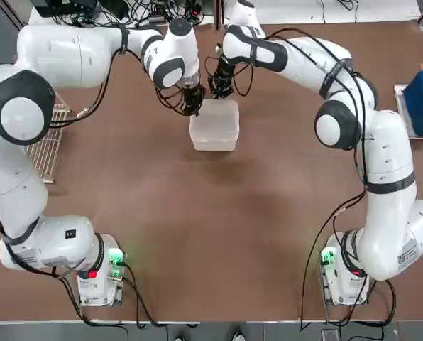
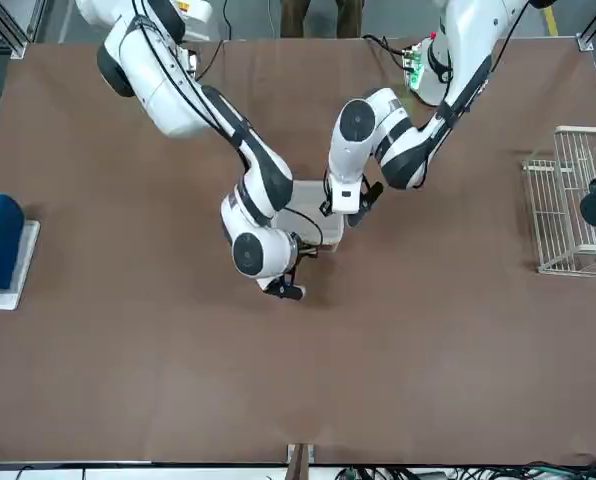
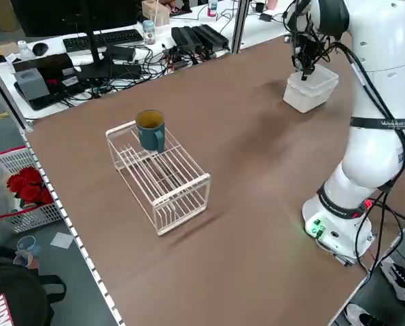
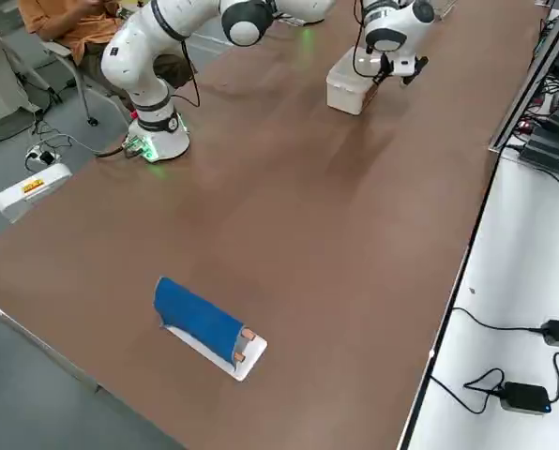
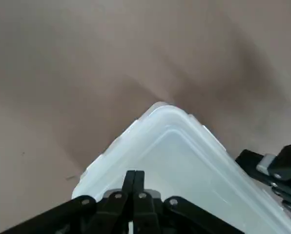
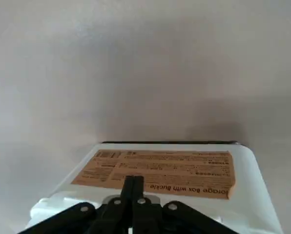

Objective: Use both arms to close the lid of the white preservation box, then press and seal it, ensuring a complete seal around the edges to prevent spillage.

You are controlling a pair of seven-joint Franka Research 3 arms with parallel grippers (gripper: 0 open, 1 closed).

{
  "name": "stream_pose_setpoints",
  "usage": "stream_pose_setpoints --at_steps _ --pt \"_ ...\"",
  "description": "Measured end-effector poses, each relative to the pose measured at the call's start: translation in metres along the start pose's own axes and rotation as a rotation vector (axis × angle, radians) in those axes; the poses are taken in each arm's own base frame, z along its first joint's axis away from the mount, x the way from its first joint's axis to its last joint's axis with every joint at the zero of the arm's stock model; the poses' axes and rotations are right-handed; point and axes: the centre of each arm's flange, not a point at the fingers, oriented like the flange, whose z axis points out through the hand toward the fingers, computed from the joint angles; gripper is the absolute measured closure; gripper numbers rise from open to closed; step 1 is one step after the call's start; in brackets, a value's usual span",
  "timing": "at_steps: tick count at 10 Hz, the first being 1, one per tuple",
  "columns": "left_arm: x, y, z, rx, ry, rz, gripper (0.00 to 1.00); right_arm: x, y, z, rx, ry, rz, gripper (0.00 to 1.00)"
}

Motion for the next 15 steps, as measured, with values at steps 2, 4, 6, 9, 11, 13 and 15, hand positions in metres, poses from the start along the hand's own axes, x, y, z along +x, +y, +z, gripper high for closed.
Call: stream_pose_setpoints --at_steps 2,4,6,9,11,13,15 --pt "0.001 0.0 0.0 -0.001 -0.001 -0.001 0.99 0.0 0.0 0.0 0.0 0.0 0.001 0.99" --pt "0.009 0.003 -0.001 -0.019 -0.008 -0.022 0.99 0.0 0.0 0.0 0.0 -0.001 0.001 0.99" --pt "0.02 0.004 -0.005 -0.028 0.0 -0.036 0.99 0.0 0.001 -0.002 -0.001 -0.007 0.008 0.99" --pt "0.047 -0.004 -0.022 0.003 0.018 -0.071 0.99 0.006 0.005 -0.022 0.018 -0.017 0.02 0.98" --pt "0.063 -0.014 -0.069 -0.016 -0.01 -0.089 0.99 0.014 0.011 -0.051 0.044 0.003 0.031 0.97" --pt "0.114 -0.045 -0.13 -0.03 -0.01 -0.086 0.98 0.024 0.021 -0.093 0.078 0.049 0.056 0.94" --pt "0.168 -0.075 -0.173 -0.034 0.003 -0.07 0.87 0.04 0.054 -0.17 0.116 0.118 0.106 0.85"
